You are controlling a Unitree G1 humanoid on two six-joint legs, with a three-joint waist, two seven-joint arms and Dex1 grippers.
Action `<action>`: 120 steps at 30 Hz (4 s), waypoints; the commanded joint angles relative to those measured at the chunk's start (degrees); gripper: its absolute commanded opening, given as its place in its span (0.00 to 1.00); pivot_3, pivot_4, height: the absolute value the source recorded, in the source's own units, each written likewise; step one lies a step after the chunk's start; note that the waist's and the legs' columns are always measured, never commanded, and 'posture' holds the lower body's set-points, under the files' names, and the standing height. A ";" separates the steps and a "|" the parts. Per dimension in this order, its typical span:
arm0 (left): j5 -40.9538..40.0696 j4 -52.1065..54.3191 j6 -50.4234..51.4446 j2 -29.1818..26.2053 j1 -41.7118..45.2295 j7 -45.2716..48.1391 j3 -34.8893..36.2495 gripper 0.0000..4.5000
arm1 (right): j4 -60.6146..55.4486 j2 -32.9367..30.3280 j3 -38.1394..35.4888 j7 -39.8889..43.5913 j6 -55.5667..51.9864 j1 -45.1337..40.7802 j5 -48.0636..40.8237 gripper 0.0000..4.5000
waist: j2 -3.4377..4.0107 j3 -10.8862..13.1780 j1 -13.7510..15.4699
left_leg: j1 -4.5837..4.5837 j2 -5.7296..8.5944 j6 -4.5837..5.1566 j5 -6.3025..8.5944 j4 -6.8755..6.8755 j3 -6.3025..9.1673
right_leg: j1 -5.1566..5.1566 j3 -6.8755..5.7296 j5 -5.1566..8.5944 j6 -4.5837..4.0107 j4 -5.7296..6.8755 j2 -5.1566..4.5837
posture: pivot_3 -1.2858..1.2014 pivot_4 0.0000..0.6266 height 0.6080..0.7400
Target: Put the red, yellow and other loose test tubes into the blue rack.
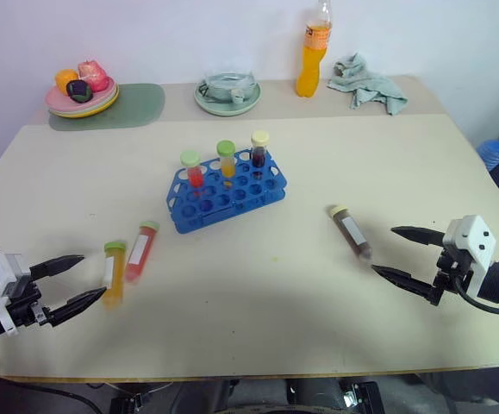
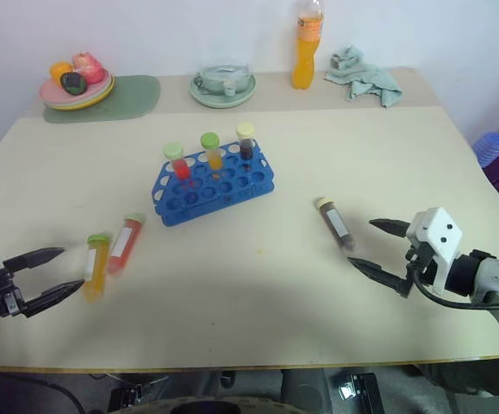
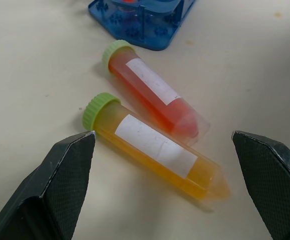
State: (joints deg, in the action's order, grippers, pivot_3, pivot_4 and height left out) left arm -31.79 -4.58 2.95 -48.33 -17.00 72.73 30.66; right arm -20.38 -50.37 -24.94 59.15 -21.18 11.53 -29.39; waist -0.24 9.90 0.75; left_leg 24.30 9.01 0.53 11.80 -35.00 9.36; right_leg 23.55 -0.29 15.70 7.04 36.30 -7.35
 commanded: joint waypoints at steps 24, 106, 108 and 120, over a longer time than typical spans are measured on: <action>-1.91 -0.47 -1.01 3.02 5.19 0.15 0.68 0.99 | 0.81 4.24 -0.10 -2.73 3.06 -9.83 -2.12 1.00 | 0.01 -0.01 -0.04 | -0.04 0.00 0.01 -0.01 -0.08 -0.01 | -0.03 0.00 -0.05 0.02 0.03 0.01 | 0.52 0.24 1.00; -7.67 31.11 16.41 2.12 13.80 -9.12 -16.38 1.00 | 18.08 7.84 35.31 -14.69 -36.34 -48.24 9.25 0.19 | 0.04 -0.05 -1.33 | -0.21 -0.44 -0.03 -0.20 -0.19 -0.22 | -0.03 0.11 -0.53 -0.10 0.06 0.53 | 0.52 0.24 1.00; -8.75 30.65 17.09 3.44 14.58 -10.39 -16.25 1.00 | 14.08 10.42 28.61 -11.65 -33.17 -45.32 3.45 0.19 | 0.05 -0.05 -1.60 | -0.20 -0.44 -0.04 -0.20 -0.18 -0.22 | -0.04 0.11 -0.53 -0.09 0.05 0.54 | 0.52 0.24 1.00; -10.96 23.67 15.14 14.04 22.58 -18.86 -12.87 1.00 | 13.25 30.28 22.90 -9.82 2.61 -44.82 2.53 0.19 | 0.07 -0.02 -1.32 | -0.29 -0.53 -0.13 -0.26 -0.17 -0.27 | -0.06 0.15 -0.64 -0.11 0.09 0.63 | 0.52 0.24 1.00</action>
State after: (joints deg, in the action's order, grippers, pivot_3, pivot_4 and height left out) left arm -40.97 18.99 19.11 -34.69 4.79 55.38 14.99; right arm -8.84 -21.37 -1.21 50.03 -24.44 -32.22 -28.35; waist -0.17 9.88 -0.57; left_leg 24.01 8.48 0.39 11.53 -35.17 9.09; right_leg 23.49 -0.14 15.06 6.93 36.39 -6.71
